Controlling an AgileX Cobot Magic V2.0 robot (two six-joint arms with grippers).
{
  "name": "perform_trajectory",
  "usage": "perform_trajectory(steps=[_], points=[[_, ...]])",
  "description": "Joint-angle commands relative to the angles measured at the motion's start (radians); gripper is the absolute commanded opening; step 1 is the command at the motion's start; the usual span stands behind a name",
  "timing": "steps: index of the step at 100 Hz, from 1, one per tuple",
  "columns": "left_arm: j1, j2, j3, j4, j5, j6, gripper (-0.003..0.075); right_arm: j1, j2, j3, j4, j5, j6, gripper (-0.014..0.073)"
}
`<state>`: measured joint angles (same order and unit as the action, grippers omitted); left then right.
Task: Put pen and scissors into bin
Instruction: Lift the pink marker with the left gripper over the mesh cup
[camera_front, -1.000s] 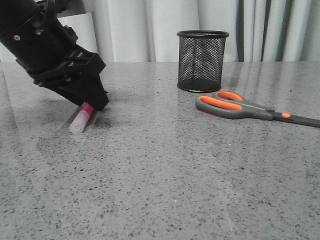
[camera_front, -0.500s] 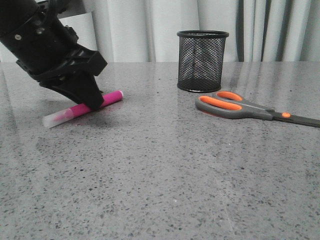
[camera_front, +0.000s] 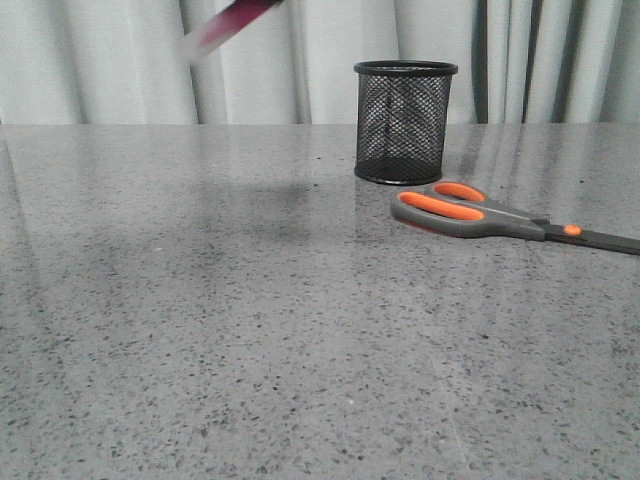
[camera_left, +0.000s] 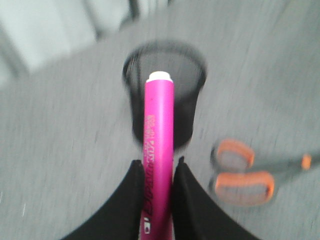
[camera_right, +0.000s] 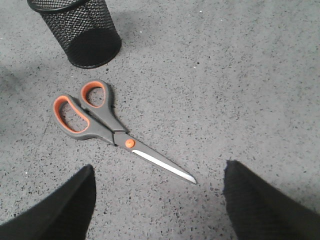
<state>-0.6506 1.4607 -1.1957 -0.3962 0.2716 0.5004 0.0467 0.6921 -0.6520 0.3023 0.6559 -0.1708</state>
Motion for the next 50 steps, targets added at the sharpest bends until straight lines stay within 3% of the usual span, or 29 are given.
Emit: perform_trajectory(steps=[1, 27, 50], points=[[-0.046, 0.022, -0.093, -0.024, -0.176, -0.008, -0.002, 0.002, 0.005, -0.037, 0.01, -0.055, -0.011, 0.0484], [-0.104, 0.232, -0.283, -0.074, -0.406, -0.008, -0.0019, 0.002, 0.005, -0.035, 0.01, -0.053, -0.011, 0.0484], [-0.117, 0.381, -0.429, -0.071, -0.43, -0.008, -0.0019, 0.002, 0.005, -0.035, 0.01, -0.053, -0.013, 0.0484]])
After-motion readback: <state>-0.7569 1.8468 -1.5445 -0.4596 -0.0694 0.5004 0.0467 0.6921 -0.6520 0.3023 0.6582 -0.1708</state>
